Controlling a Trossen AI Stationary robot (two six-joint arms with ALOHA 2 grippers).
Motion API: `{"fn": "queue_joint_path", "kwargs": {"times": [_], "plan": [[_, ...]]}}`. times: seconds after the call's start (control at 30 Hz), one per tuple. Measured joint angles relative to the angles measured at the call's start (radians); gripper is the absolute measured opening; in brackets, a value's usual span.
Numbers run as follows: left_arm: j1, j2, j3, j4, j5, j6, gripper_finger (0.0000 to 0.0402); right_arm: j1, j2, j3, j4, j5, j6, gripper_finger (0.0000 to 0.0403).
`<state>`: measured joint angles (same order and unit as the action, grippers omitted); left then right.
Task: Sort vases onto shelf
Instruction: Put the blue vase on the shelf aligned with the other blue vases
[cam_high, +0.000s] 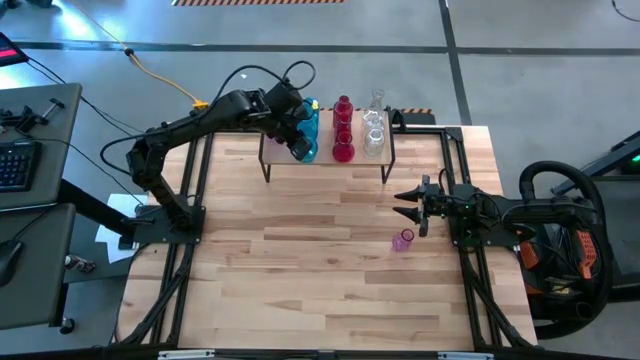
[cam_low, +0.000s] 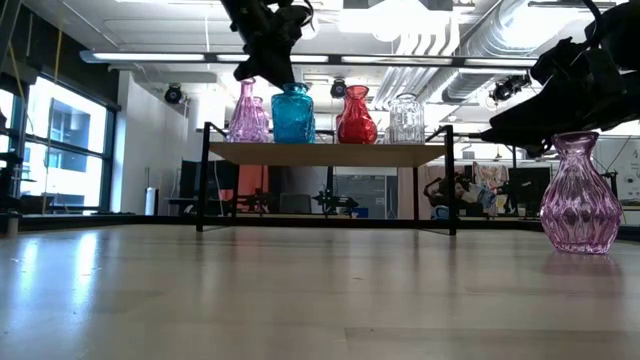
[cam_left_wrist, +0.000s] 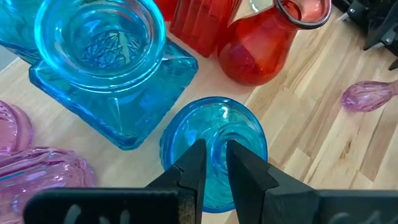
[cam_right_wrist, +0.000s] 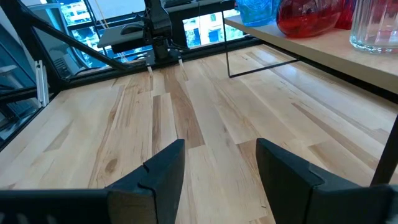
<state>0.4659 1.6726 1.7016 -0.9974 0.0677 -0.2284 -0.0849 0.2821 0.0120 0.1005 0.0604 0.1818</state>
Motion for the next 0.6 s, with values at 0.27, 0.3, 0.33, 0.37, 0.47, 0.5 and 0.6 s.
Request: {"fn": "queue_joint_path", "kwargs": {"times": [0.27,0.3,0.33,0.37,0.47,0.5,0.6], "plan": [[-0.019,0.0,0.0,0.001,-0.027,-0.005,0.0049,0.0,0.0,0.0,0.0,0.0,0.0,0.0181],[-0.022,0.0,0.0,0.0,-0.029,-0.006,0.0049,0.0,0.0,0.0,0.0,0.0,0.0,0.0181],[-0.023,0.001,0.0,-0.003,-0.035,-0.007,0.0049,0.0,0.0,0.0,0.0,0.0,0.0,0.0181],[-0.024,0.001,0.0,-0.005,-0.041,-0.007,0.0049,0.0,0.0,0.0,0.0,0.0,0.0,0.0181],[-0.029,0.001,0.0,-0.006,-0.053,-0.015,0.0049,0.0,0.0,0.0,0.0,0.0,0.0,0.0181],[-0.03,0.001,0.0,-0.007,-0.054,-0.016,0.0049,0.0,0.0,0.0,0.0,0.0,0.0,0.0181],[-0.036,0.001,0.0,-0.009,-0.074,-0.035,0.0049,0.0,0.0,0.0,0.0,0.0,0.0,0.0181]]}}
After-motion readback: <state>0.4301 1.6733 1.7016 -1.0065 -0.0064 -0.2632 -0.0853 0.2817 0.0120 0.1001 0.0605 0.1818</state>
